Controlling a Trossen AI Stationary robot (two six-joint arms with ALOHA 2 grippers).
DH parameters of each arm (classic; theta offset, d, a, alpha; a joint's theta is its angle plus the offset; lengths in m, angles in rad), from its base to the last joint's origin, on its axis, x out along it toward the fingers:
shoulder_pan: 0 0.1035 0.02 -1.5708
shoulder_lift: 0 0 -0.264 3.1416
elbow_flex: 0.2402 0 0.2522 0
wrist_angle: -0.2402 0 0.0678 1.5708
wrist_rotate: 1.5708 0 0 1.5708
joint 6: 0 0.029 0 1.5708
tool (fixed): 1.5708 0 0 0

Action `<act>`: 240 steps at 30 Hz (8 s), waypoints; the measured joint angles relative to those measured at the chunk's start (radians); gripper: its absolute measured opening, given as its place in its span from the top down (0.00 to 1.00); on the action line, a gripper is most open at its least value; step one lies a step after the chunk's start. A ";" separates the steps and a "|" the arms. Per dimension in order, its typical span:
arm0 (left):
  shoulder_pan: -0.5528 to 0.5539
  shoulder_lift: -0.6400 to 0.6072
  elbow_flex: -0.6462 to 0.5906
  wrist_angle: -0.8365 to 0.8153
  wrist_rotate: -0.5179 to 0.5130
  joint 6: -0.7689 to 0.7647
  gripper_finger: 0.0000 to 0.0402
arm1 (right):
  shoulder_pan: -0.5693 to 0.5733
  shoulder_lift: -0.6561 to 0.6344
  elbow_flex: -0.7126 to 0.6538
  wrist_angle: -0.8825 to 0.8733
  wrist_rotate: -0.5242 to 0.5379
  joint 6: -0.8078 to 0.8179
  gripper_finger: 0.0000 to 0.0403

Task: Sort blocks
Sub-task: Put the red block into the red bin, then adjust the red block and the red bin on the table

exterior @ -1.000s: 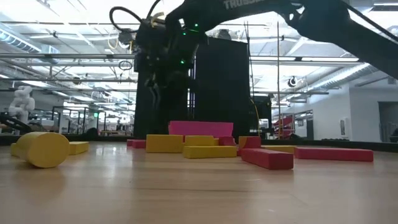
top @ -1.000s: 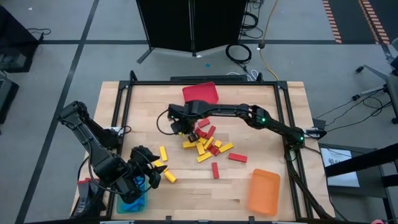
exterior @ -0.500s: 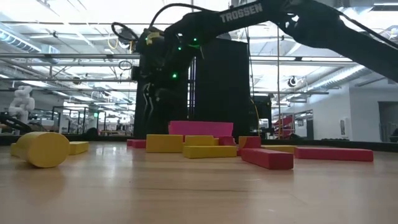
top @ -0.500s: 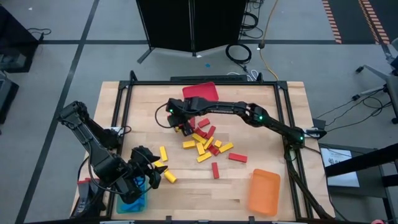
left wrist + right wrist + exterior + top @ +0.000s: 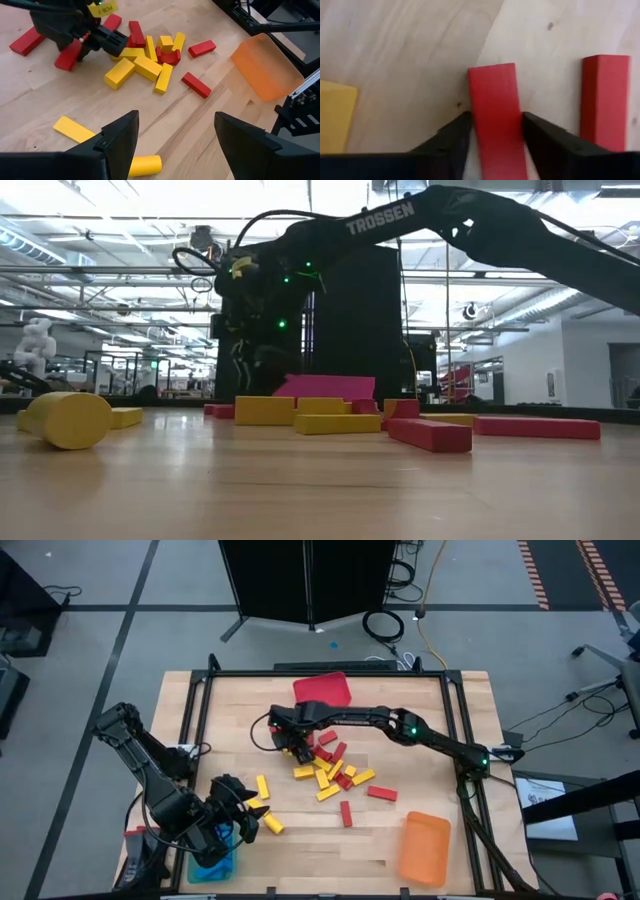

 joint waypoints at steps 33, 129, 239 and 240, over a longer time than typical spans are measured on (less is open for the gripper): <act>0.000 0.000 0.000 -0.002 -0.002 0.002 0.34 | -0.127 -0.324 -0.006 0.050 -0.070 0.205 0.75; 0.045 0.000 -0.001 0.055 -0.035 0.003 0.34 | -0.022 -0.079 -0.012 0.357 0.251 0.645 1.00; 0.046 0.001 0.000 0.123 -0.082 0.002 0.34 | -0.028 -0.024 -0.008 0.097 0.061 0.752 1.00; 0.046 0.001 0.000 0.124 -0.082 0.002 0.34 | -0.025 -0.022 -0.008 0.073 0.063 0.748 1.00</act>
